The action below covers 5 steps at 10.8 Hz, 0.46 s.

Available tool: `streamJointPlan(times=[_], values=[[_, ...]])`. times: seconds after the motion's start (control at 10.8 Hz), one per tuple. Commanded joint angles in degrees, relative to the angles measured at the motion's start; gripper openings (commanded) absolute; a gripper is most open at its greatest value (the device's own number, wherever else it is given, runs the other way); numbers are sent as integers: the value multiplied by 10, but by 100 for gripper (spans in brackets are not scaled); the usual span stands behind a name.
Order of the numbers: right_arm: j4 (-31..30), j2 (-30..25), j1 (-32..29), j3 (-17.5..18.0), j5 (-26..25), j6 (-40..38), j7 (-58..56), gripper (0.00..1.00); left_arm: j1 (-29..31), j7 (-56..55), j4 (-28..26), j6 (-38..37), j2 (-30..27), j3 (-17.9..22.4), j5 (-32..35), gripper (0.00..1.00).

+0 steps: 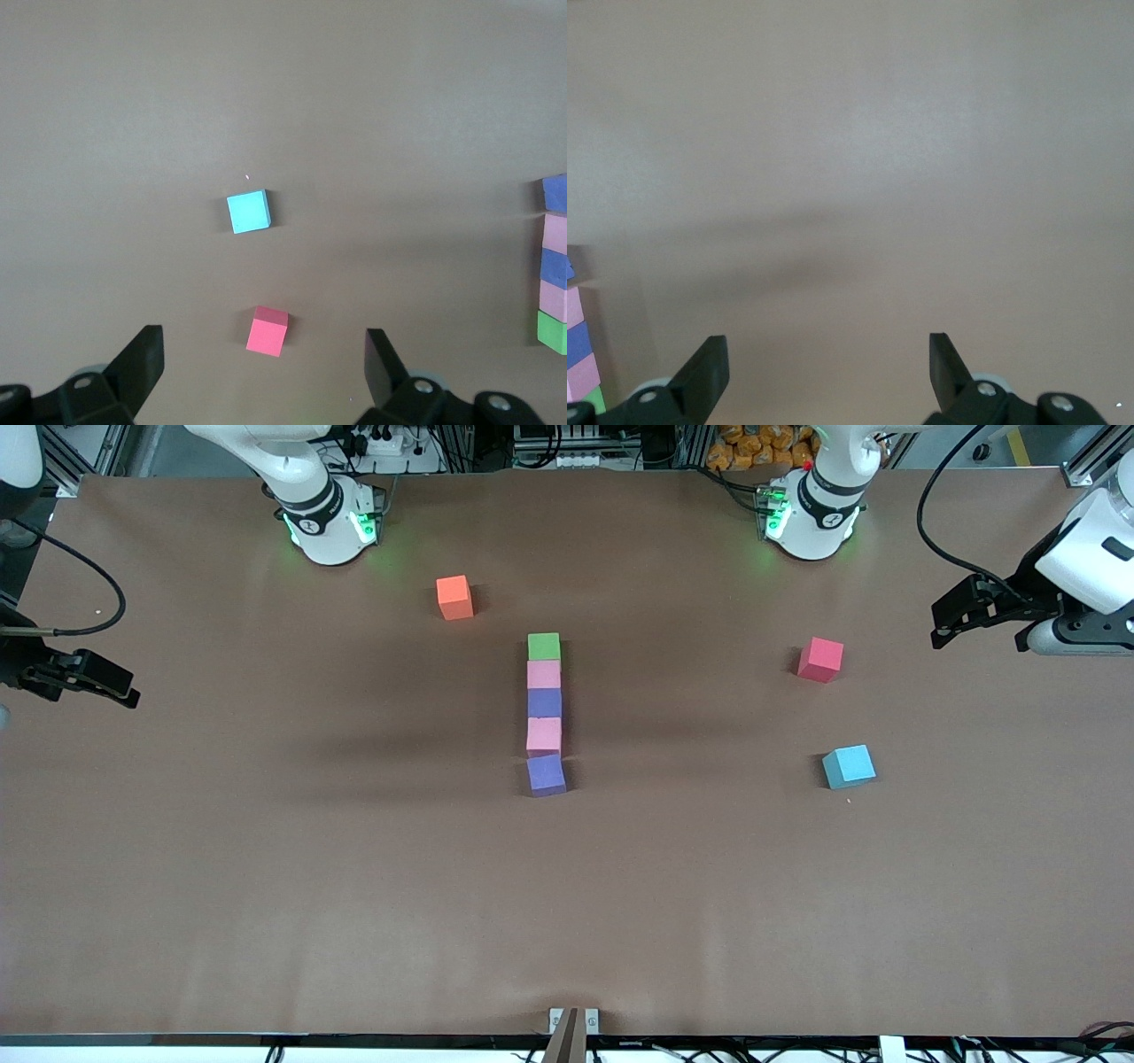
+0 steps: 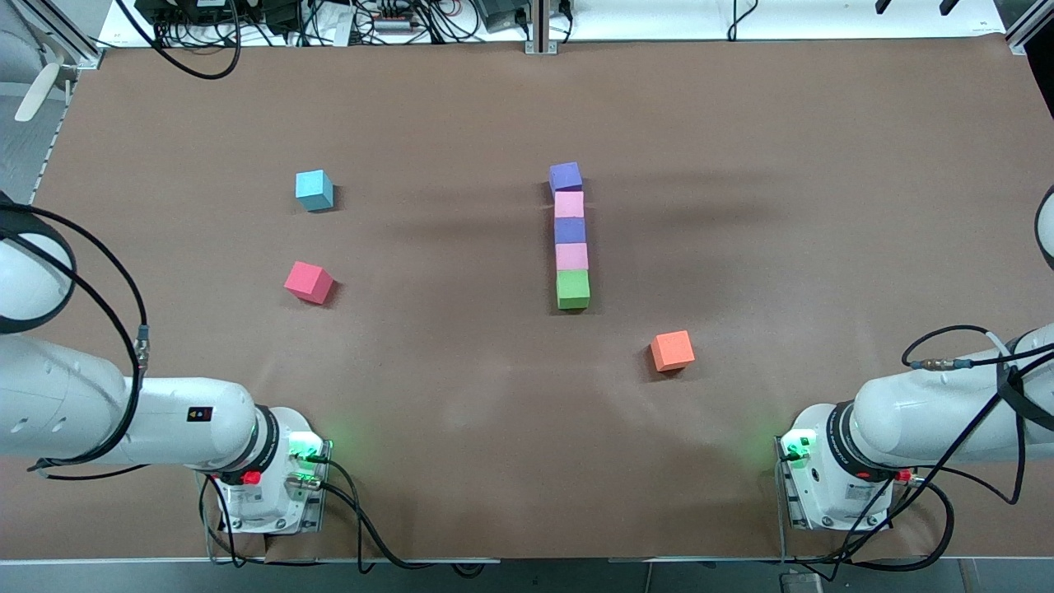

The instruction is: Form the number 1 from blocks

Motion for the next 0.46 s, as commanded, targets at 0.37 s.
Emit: streamJointPlan(times=[0.37], values=[[-6,-6,-6,5,-6,-2,2,100,2,19,11,-22,-5,-4,-21,100]])
